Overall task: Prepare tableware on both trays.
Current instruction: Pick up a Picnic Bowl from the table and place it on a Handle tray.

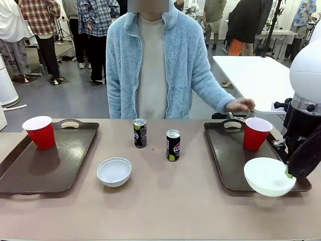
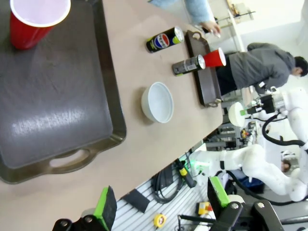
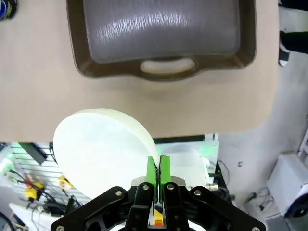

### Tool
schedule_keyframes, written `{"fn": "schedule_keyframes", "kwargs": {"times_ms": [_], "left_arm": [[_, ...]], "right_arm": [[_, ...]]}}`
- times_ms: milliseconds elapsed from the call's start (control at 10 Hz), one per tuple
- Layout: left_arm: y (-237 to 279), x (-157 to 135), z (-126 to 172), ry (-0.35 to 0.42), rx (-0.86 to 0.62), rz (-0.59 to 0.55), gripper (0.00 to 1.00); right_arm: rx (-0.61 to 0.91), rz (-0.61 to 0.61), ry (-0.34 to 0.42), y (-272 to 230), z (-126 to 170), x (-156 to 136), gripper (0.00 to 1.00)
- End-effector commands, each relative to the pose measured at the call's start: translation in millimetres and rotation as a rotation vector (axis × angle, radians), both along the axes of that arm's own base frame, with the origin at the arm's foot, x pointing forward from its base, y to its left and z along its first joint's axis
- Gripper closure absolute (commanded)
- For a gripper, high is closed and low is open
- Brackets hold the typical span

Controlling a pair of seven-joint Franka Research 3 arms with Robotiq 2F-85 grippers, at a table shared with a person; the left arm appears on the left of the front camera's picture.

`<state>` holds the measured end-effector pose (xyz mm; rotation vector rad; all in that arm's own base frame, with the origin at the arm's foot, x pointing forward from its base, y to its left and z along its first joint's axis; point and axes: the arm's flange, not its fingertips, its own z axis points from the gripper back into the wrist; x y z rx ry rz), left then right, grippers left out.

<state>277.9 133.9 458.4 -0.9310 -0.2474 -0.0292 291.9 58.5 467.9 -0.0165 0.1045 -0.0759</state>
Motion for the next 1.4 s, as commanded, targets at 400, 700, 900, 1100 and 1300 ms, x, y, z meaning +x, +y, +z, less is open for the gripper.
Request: {"fn": "schedule_keyframes", "kwargs": {"times_ms": [400,700,900,1100,1300], "left_arm": [[1,-1,1,0.001,-0.006,0.003,0.00],[1,-1,1,0.001,-0.006,0.003,0.00],[1,-1,1,0.001,-0.006,0.003,0.00],[1,-1,1,0.001,-0.006,0.003,0.00],[1,-1,1,0.001,-0.006,0.003,0.00]], "right_arm": [[0.119,-0.111,-0.075,-5,-58,106,1.00],[0.117,-0.147,-0.050,-11,-81,124,1.00],[0.099,-0.148,-0.038,-14,-89,127,1.00],[0.080,-0.160,-0.033,-17,-97,133,1.00],[0.064,-0.165,-0.021,-17,-102,134,0.64]]}}
